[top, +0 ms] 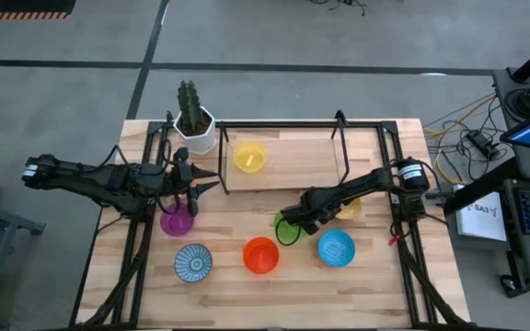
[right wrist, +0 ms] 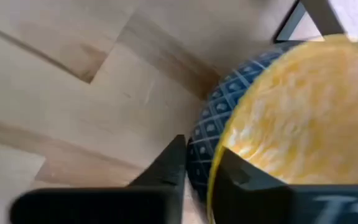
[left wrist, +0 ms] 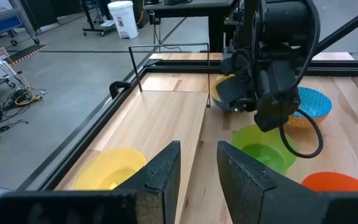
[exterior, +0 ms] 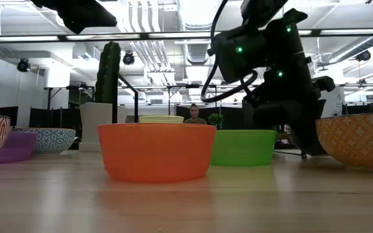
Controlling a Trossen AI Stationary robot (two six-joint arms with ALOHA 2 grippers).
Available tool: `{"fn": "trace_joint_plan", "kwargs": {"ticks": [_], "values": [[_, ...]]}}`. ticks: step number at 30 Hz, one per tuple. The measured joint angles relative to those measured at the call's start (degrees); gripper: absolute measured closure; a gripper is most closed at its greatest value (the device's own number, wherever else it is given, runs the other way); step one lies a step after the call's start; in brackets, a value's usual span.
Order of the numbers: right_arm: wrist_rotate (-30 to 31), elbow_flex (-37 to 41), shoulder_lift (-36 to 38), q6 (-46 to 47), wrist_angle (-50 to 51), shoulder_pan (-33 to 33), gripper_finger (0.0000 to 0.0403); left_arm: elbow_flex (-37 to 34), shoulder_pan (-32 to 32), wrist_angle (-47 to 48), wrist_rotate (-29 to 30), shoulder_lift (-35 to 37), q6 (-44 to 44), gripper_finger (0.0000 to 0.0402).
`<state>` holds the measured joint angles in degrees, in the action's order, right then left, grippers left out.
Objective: Place and stack bowls onto a shelf
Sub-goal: Put the right yellow pattern bowl on the shelf
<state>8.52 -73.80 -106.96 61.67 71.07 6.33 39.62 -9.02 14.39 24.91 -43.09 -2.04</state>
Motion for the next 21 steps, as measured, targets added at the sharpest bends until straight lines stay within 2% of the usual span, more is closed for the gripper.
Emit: {"fn": "trace_joint_plan", "kwargs": {"ticks": [10,17,21], "values": [[-4.62,-2.82,4.46,-1.1,4.9,0.0,0.0388,0.0,0.0,-0.33,0.01,0.0,0.66,0.0313],[-7.21,-11.15,7.82,-2.75,14.38,0.0,0.0389,0.0,0.0,-0.31,0.0,0.0,0.68,0.0313],[-10.7,-17.05,9.77,-4.17,15.57,0.0,0.0389,-0.01,-0.01,-0.3,0.01,-0.02,0.7,0.0313]]}}
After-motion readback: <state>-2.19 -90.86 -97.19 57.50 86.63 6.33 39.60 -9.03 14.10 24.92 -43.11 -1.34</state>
